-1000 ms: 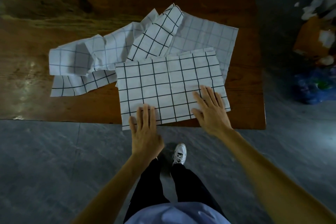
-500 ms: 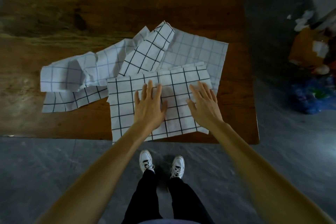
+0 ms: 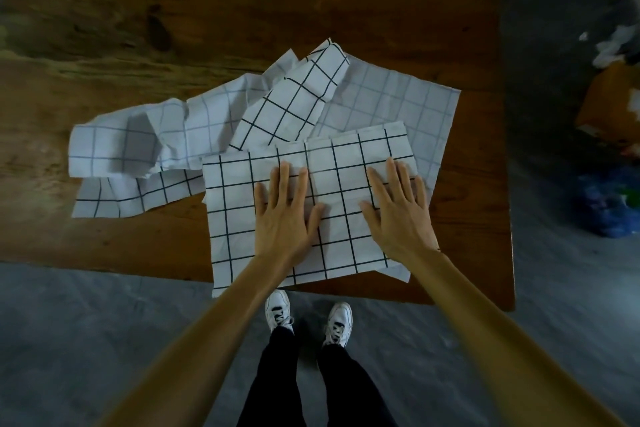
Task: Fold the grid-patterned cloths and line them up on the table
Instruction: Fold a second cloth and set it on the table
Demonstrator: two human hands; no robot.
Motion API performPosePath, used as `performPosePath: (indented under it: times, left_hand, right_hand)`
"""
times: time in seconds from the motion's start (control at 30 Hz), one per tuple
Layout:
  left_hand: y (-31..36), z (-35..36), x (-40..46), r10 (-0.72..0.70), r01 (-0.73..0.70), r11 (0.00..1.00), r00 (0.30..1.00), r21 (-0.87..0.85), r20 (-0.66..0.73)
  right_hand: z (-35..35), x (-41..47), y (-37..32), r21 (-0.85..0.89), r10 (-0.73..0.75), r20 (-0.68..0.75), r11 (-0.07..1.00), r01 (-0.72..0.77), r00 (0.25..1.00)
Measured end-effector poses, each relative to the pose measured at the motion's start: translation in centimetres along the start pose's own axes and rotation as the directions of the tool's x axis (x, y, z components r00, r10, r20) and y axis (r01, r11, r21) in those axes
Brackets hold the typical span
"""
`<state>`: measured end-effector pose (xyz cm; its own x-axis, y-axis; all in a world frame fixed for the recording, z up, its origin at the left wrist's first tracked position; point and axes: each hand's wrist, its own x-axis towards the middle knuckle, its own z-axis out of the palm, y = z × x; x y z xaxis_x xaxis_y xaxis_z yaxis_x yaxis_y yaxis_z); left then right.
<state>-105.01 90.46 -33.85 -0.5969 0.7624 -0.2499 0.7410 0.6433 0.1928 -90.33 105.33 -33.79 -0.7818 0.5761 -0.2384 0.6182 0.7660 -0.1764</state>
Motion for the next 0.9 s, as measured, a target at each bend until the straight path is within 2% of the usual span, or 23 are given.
performPosePath:
  times: [0.6, 0.73, 0.9]
  left_hand:
    - [-0.2, 0.6, 0.6, -0.058, 0.057, 0.998, 0.998, -0.019, -0.038]
    - [0.0, 0.4, 0.6, -0.06, 0.058, 0.997, 0.997, -0.043, -0.051]
    - [0.1, -0.2, 1.1, -0.077, 0.073, 0.995, 0.994, -0.067, -0.072]
  right_hand:
    - [-0.3, 1.5, 0.0, -0.024, -0.03, -0.021, 0.999, 0.03, 0.999]
    - [-1.0, 2.0, -0.7, 0.035, -0.011, -0.041, 0.999, 0.012, 0.999]
    - [-1.2, 4.5, -2.6, 0.108, -0.122, -0.04, 0.986, 0.125, 0.992]
